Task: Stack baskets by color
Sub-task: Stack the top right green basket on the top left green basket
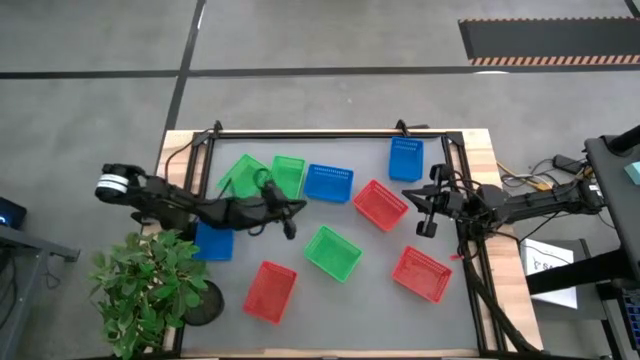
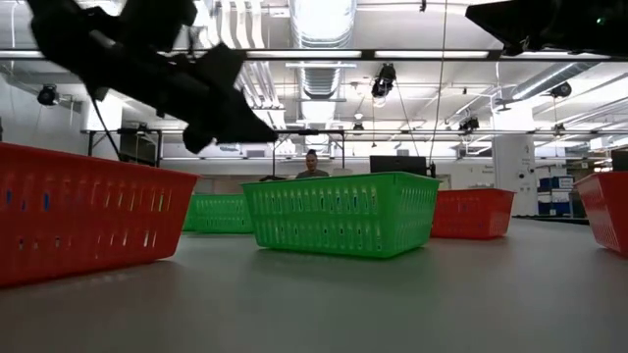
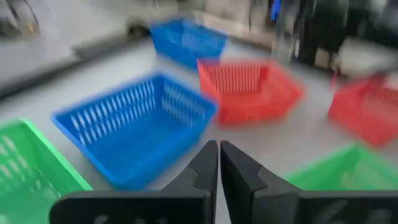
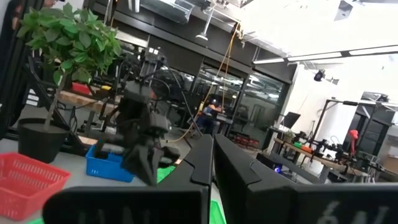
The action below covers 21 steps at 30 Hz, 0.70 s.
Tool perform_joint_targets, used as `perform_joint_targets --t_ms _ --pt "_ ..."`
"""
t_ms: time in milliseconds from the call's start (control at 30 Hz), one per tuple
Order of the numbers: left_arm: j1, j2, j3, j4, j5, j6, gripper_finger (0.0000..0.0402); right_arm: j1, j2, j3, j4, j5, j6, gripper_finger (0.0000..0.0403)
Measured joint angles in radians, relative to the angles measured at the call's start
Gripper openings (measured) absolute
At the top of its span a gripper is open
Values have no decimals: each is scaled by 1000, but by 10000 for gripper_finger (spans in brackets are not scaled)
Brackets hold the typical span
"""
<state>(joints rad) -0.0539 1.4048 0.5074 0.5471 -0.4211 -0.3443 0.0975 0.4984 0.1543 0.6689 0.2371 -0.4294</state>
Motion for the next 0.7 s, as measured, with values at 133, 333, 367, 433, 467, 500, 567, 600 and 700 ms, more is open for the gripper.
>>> perform_joint_targets --t_ms 133,333,367,433,467,500,567,600,700 --pt "9 32 135 -354 56 13 1 0 0 0 -10 0 1 9" --pt "17 20 329 -816 213 199 1 0 0 0 -19 0 3 9" --pt "17 17 345 -865 223 235 1 0 0 0 -20 0 3 9" --pt "20 16 362 -918 227 284 1 0 0 0 -20 0 3 9" --pt "23 16 364 -922 228 299 1 0 0 0 -20 0 3 9" --pt "28 16 364 -922 228 310 1 0 0 0 -20 0 5 9" --pt "38 16 363 -922 228 332 1 0 0 0 -21 0 18 9" --pt "44 16 360 -922 228 344 1 0 0 0 -21 0 23 9" --pt "63 16 358 -924 230 356 1 0 0 0 -22 0 44 9"
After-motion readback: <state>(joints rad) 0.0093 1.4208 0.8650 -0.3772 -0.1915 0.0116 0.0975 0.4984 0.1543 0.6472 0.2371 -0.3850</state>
